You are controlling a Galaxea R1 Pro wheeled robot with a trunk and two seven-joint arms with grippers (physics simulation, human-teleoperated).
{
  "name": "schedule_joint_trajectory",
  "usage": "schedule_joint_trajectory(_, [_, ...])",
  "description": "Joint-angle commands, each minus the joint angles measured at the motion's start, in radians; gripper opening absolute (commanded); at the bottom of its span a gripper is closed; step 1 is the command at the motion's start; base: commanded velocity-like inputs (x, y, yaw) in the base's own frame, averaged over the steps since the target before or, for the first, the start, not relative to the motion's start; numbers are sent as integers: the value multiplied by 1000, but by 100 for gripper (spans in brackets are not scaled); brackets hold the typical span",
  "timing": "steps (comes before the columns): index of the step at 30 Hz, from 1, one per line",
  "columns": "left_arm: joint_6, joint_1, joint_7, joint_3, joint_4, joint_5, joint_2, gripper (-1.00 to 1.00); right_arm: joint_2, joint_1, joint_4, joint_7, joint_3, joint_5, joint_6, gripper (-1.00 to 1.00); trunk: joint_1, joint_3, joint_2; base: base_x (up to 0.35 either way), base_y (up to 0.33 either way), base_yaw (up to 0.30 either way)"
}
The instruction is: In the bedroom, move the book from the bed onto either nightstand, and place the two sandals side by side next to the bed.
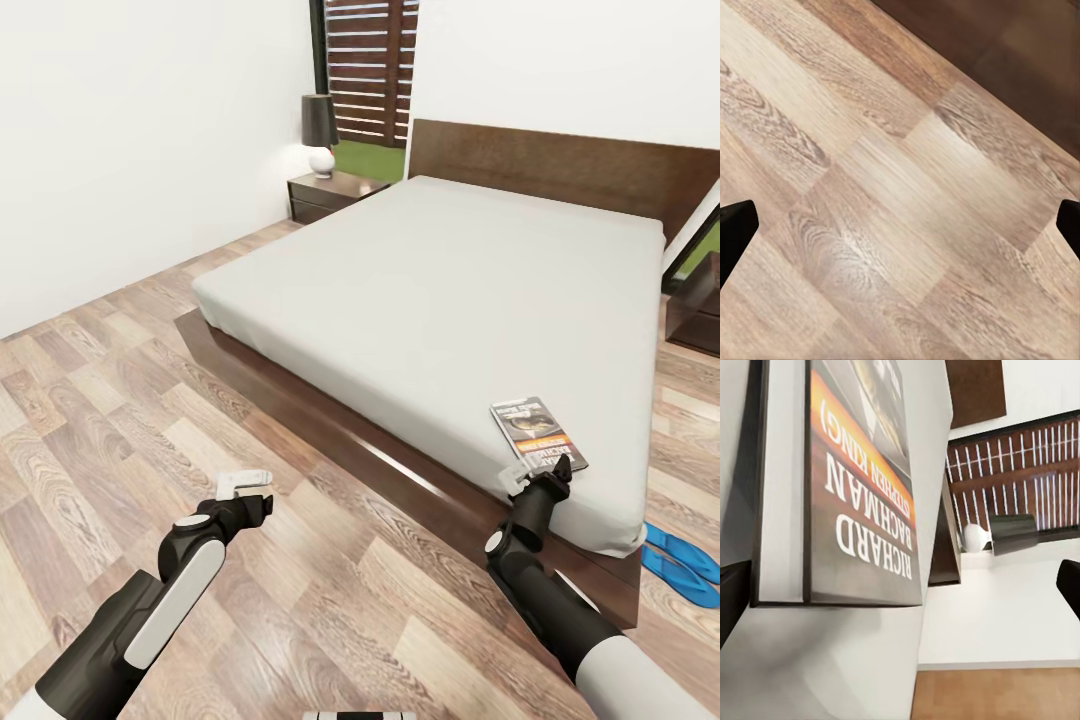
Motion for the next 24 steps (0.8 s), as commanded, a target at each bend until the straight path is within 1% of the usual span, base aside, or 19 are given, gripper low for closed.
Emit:
schedule_joint_trajectory(1, [1, -1, 10, -2, -1, 9, 1, 100, -1, -1, 0, -2, 3, 2, 7, 100, 0, -1, 0, 0, -12, 0])
schedule_joint_trajectory(7, [-1, -1, 10, -2, -1, 9, -7, 100, -1, -1, 0, -2, 3, 2, 7, 100, 0, -1, 0, 0, -3, 0])
schedule_joint_trajectory(24, [0, -1, 10, -2, -1, 8, -8, 100, -1, -1, 0, -2, 3, 3, 7, 100, 0, -1, 0, 21, 0, 0])
